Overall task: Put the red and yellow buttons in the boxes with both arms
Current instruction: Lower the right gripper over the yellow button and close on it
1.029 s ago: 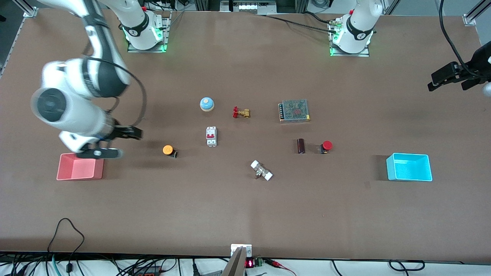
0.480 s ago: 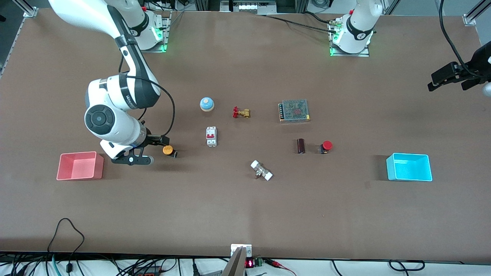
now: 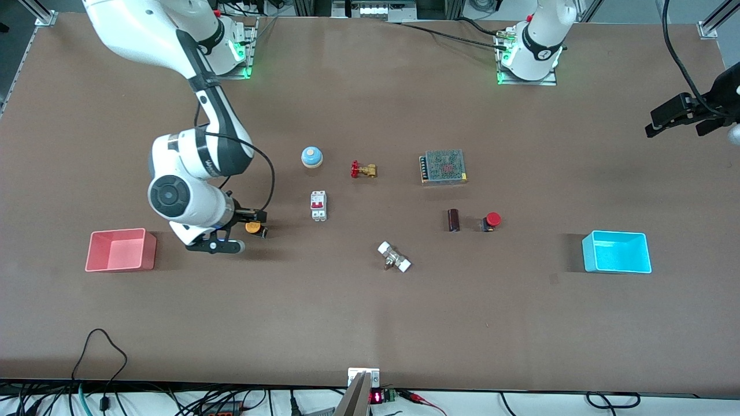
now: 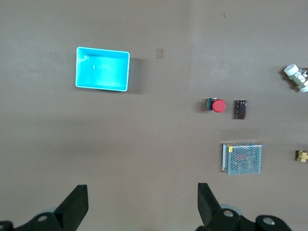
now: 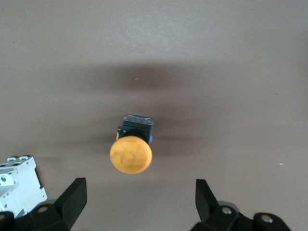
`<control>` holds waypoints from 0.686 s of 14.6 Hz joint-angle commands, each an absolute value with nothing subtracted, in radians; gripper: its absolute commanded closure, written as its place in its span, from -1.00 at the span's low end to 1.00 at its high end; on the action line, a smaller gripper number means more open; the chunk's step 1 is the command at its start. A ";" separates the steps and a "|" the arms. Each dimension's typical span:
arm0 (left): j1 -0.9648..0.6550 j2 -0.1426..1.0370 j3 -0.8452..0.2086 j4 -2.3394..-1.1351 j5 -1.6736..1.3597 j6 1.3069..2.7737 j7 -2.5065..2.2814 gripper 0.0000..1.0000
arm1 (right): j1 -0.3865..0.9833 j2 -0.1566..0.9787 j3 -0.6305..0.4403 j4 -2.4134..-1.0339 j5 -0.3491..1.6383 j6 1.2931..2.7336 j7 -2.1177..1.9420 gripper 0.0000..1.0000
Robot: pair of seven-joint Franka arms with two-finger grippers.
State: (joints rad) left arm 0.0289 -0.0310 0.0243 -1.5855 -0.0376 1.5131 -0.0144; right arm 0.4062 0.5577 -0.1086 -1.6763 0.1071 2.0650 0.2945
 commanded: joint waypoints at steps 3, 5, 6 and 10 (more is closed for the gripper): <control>0.034 -0.018 0.021 -1.557 -0.066 1.506 -0.005 -1.00 | 0.417 0.607 -0.114 -1.654 0.124 2.108 0.301 -1.00; 0.035 -0.018 0.021 -1.557 -0.066 1.506 -0.005 -1.00 | 0.414 0.626 -0.114 -1.651 0.123 2.112 0.301 -1.00; 0.035 -0.015 0.021 -1.559 -0.066 1.506 -0.005 -1.00 | 0.413 0.636 -0.114 -1.637 0.124 2.117 0.302 -1.00; 0.029 0.052 -0.015 -1.598 -0.066 1.595 -0.017 -1.00 | 0.414 0.669 -0.114 -1.617 0.126 2.118 0.305 -1.00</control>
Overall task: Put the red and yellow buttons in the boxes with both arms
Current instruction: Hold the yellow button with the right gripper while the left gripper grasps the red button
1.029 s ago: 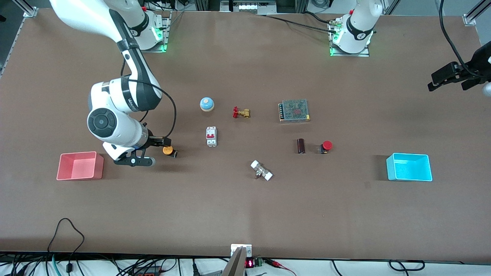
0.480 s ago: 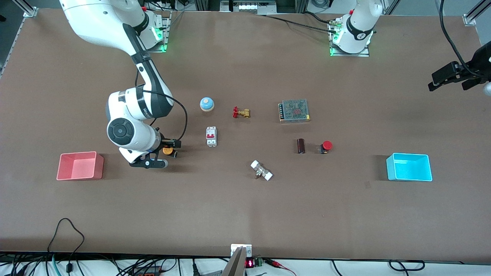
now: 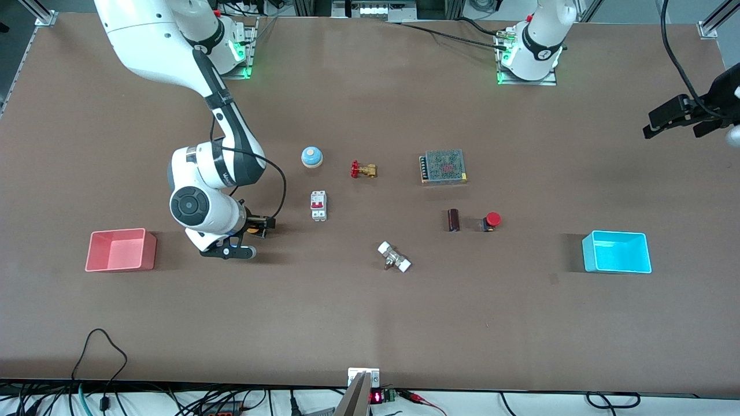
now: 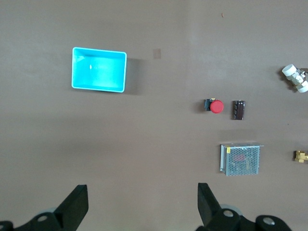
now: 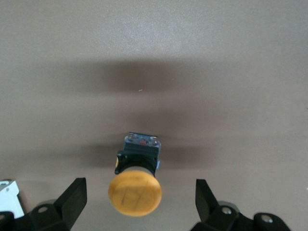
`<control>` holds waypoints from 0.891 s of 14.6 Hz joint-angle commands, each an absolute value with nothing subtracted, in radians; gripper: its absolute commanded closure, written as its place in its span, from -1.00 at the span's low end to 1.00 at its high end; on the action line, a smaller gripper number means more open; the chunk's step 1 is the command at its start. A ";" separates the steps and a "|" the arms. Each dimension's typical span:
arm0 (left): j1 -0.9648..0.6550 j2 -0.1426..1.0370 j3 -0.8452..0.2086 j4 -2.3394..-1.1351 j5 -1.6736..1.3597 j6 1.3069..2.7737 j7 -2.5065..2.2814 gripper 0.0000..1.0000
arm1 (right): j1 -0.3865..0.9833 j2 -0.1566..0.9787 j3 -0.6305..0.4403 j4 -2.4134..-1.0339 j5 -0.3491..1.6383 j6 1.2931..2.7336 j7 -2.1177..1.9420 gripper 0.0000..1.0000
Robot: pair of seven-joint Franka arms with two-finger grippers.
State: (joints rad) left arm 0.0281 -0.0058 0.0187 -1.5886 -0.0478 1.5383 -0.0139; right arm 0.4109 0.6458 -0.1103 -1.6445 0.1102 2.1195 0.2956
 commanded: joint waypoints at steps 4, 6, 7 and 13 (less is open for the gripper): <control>0.029 0.150 -0.126 -1.735 -0.067 1.863 -0.106 -1.00 | 0.407 0.673 -0.114 -1.615 0.126 2.118 0.307 -0.93; 0.029 0.224 -0.176 -1.756 -0.055 1.977 -0.179 -1.00 | 0.407 0.675 -0.114 -1.615 0.126 2.118 0.310 -0.73; 0.028 0.251 -0.190 -1.769 -0.051 2.020 -0.204 -1.00 | 0.407 0.676 -0.114 -1.615 0.126 2.118 0.333 -0.57; -0.093 0.284 -0.196 -2.028 0.061 2.383 -0.434 -1.00 | 0.411 0.689 -0.115 -1.615 0.124 2.118 0.345 -0.24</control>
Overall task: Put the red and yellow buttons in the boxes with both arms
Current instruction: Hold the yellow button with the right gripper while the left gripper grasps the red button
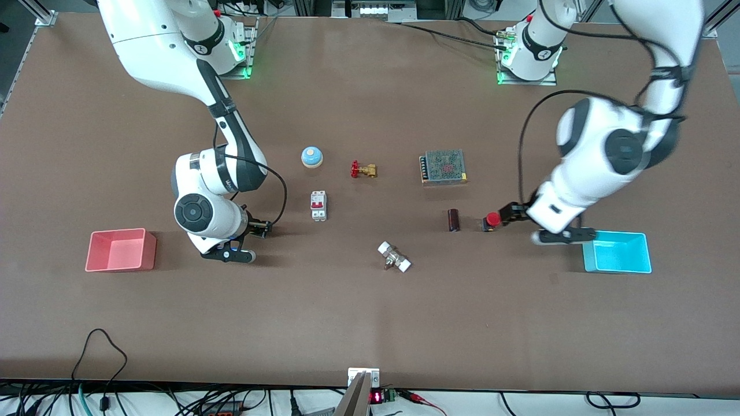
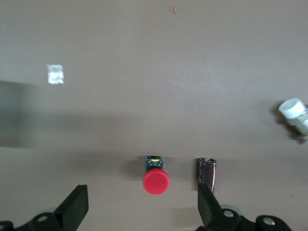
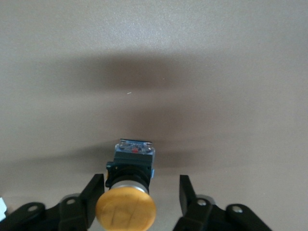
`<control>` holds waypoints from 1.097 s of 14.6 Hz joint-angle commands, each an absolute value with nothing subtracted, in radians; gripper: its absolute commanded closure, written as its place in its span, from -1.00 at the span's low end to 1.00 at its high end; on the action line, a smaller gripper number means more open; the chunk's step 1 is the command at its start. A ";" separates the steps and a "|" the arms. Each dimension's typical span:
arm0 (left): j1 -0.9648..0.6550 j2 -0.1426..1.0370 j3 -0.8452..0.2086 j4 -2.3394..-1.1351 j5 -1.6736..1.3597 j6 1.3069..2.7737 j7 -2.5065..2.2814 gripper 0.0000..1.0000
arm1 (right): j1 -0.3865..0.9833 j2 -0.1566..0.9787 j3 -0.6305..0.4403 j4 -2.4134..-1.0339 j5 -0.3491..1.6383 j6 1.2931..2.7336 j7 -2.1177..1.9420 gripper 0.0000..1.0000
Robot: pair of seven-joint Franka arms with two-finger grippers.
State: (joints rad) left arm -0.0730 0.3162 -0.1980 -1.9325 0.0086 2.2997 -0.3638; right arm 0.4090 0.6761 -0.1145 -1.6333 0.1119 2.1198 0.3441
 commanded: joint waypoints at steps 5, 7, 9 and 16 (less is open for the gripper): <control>-0.121 0.350 -0.195 -2.174 0.063 2.683 -0.457 -1.00 | 0.410 0.689 -0.115 -1.615 0.124 2.118 0.344 0.13; -0.129 0.399 -0.190 -2.166 0.064 2.700 -0.457 -1.00 | 0.410 0.689 -0.115 -1.615 0.123 2.118 0.339 0.23; -0.129 0.429 -0.187 -2.154 0.092 2.703 -0.457 -1.00 | 0.408 0.689 -0.115 -1.615 0.120 2.118 0.336 0.27; -0.124 0.483 -0.170 -2.108 0.100 2.701 -0.456 -1.00 | 0.380 0.605 -0.193 -1.520 0.095 2.048 0.324 0.28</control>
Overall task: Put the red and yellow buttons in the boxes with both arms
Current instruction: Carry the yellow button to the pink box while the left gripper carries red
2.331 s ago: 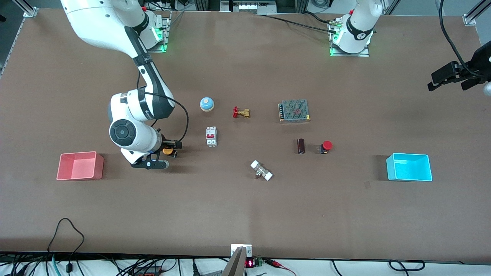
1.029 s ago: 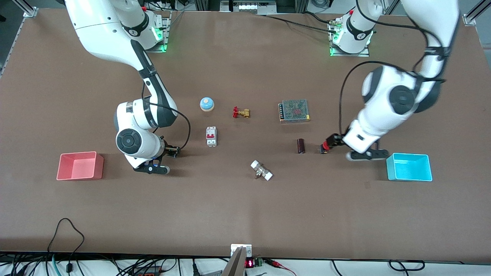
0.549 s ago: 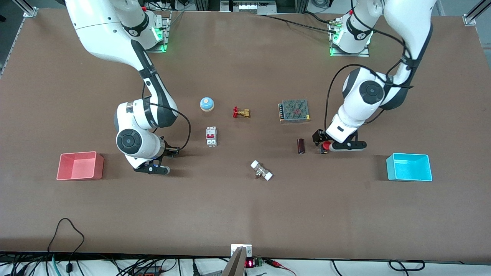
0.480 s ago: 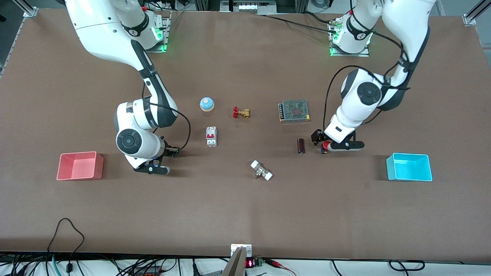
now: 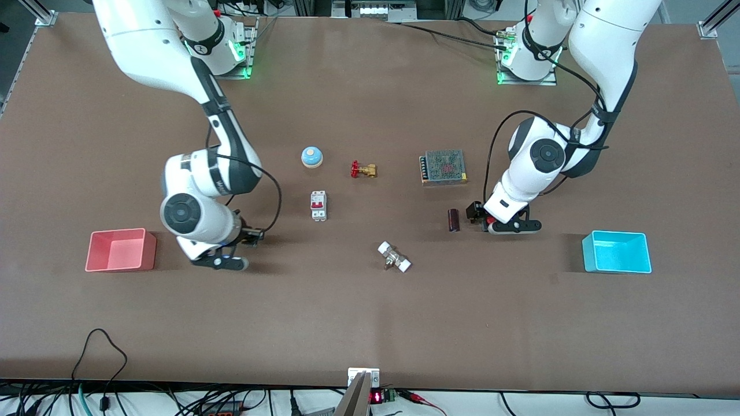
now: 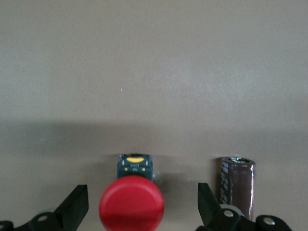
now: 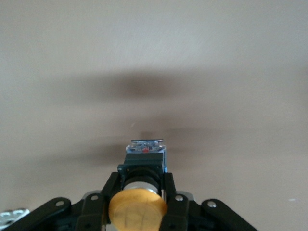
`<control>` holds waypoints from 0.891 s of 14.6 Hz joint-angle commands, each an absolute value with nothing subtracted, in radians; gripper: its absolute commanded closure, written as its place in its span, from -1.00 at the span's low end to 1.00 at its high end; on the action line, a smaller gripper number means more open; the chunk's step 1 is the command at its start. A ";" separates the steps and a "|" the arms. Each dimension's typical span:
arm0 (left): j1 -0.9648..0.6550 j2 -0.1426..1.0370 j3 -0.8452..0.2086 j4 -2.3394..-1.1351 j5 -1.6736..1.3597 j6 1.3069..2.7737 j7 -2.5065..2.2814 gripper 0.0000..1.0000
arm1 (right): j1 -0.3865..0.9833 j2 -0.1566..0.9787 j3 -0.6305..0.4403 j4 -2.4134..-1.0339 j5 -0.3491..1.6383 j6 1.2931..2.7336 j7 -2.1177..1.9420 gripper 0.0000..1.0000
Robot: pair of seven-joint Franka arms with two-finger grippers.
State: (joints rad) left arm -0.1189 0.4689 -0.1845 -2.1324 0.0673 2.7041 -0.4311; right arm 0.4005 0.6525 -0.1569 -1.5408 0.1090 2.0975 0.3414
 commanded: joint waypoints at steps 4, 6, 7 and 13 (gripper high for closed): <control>-0.124 0.502 -0.164 -2.080 0.101 2.695 -0.459 -0.48 | 0.322 0.598 -0.339 -1.480 0.077 1.967 0.136 0.28; -0.124 0.505 -0.164 -2.080 0.103 2.695 -0.459 -0.05 | 0.238 0.607 -0.342 -1.454 0.075 1.967 -0.013 0.27; -0.124 0.511 -0.164 -2.080 0.103 2.695 -0.459 0.13 | 0.197 0.610 -0.342 -1.454 0.074 1.970 -0.073 0.28; -0.103 0.497 -0.150 -2.027 0.109 2.624 -0.413 0.99 | 0.114 0.681 -0.342 -1.404 0.072 1.982 -0.224 0.35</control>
State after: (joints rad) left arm -0.1167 0.4963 -0.1668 -2.0919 0.0756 2.6956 -0.4287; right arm 0.1269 0.6338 -0.3541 -1.4645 0.0841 1.9923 -0.2087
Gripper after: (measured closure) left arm 0.648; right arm 0.595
